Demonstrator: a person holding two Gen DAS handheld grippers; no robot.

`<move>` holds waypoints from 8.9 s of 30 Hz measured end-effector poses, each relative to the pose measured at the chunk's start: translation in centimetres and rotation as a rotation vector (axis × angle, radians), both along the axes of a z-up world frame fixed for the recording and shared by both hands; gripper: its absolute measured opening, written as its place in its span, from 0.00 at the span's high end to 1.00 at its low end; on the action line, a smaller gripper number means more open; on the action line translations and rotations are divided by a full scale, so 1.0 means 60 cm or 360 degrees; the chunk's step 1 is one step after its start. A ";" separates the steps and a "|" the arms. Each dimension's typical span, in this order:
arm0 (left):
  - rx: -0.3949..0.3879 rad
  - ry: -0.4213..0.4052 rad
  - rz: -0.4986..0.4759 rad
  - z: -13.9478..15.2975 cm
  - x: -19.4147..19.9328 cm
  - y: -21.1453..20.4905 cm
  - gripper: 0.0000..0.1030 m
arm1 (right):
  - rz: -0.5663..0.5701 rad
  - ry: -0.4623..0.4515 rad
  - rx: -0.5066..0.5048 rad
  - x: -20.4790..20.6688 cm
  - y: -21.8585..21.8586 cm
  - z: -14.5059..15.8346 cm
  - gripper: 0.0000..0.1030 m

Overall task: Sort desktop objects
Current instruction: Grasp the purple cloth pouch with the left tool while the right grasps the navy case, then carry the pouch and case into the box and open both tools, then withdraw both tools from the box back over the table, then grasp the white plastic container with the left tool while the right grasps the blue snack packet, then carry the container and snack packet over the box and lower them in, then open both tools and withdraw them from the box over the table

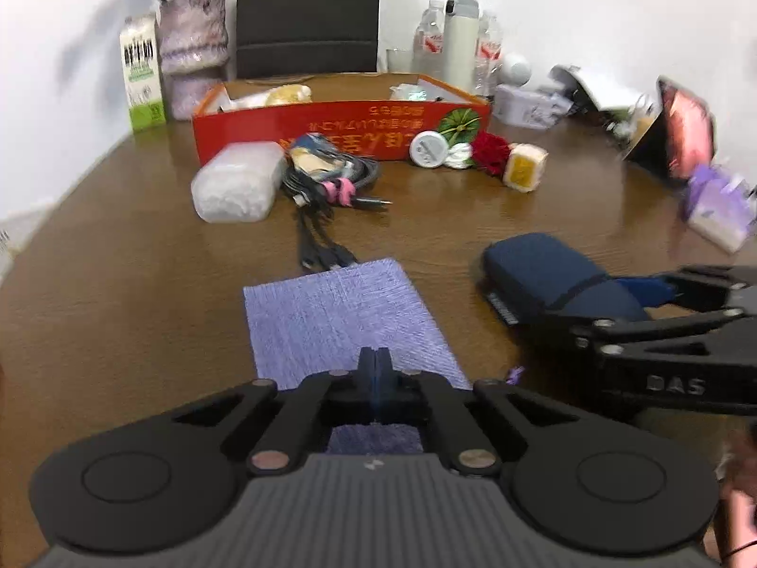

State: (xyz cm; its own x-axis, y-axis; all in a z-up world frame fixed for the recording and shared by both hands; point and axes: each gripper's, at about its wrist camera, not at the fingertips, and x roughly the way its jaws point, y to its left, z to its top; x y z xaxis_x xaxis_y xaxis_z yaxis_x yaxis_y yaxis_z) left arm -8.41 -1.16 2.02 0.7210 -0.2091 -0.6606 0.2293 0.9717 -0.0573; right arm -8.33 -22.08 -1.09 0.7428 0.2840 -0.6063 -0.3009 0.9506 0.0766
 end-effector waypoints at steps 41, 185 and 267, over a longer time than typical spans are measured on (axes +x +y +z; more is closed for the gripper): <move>-0.0145 0.0126 0.0116 0.091 0.618 -0.023 0.91 | -0.0213 0.0053 -0.0098 0.574 0.049 0.105 0.42; -0.0036 0.0046 0.0159 0.121 0.630 -0.061 0.35 | -0.0091 0.0023 0.0224 0.626 0.011 0.151 0.92; 0.0114 -0.0240 0.0255 -0.004 0.055 -0.015 0.00 | -0.0374 -0.0255 -0.0014 -0.020 -0.094 0.022 0.16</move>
State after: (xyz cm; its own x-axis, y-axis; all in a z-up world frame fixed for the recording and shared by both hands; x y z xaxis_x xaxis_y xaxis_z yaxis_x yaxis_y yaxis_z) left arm -5.11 -2.06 1.75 0.8331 -0.0401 -0.5517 0.0722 0.9967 0.0365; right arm -9.55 -27.72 0.25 0.8743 0.0878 -0.4773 -0.0798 0.9961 0.0372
